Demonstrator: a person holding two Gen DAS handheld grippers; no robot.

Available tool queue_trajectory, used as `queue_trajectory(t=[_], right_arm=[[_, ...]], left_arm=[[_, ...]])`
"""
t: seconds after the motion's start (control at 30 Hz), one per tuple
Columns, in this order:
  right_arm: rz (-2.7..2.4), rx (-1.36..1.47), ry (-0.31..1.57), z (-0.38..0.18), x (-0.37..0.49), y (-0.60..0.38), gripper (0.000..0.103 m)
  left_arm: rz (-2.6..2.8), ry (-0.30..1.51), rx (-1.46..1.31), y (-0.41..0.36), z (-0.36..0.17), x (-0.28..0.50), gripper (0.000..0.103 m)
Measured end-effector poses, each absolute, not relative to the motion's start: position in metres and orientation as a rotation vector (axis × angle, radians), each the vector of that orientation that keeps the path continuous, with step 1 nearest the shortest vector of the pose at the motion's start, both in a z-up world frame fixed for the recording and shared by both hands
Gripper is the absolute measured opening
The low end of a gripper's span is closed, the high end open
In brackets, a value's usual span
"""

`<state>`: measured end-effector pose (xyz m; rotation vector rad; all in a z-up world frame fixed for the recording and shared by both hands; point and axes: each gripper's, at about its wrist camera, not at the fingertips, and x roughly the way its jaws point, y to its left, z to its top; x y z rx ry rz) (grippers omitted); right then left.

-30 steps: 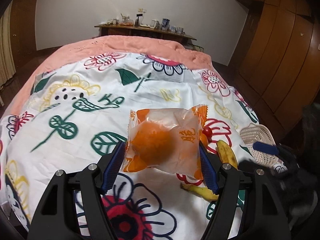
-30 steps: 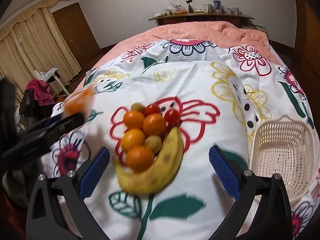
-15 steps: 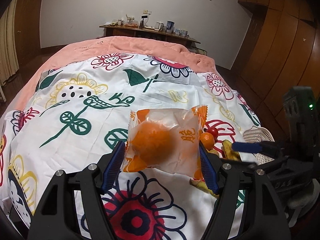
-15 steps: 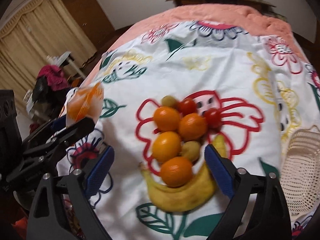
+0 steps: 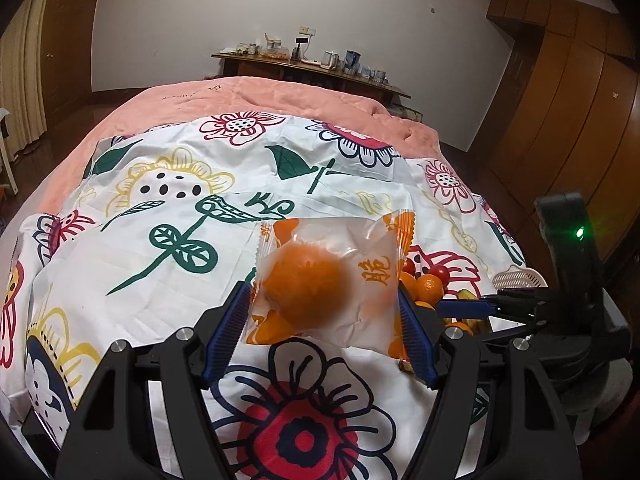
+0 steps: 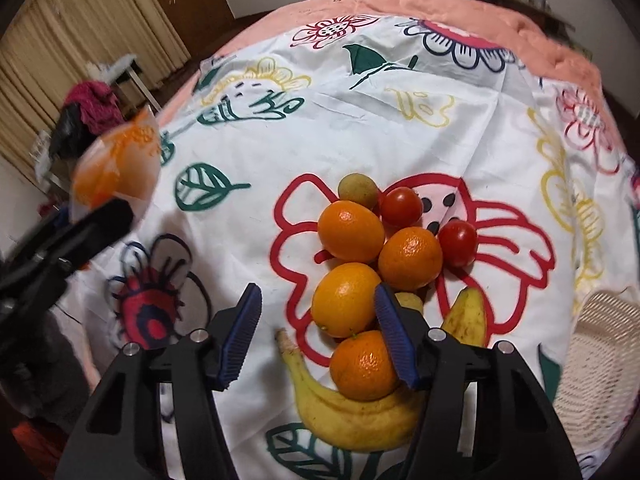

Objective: Organize fruits
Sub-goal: 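Lift the bag of oranges with the left tool while the right tool grasps a loose orange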

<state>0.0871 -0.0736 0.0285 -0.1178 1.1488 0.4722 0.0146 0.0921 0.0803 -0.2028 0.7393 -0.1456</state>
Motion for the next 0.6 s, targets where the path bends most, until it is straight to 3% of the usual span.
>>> queue_trajectory(t=[0.6], right_arm=[[0.392,-0.335,1.092,0.015,0.080,-0.055,0.052]], left_arm=[[-0.156,0.744,-0.191,0.085,0.082,0.012,0.072]])
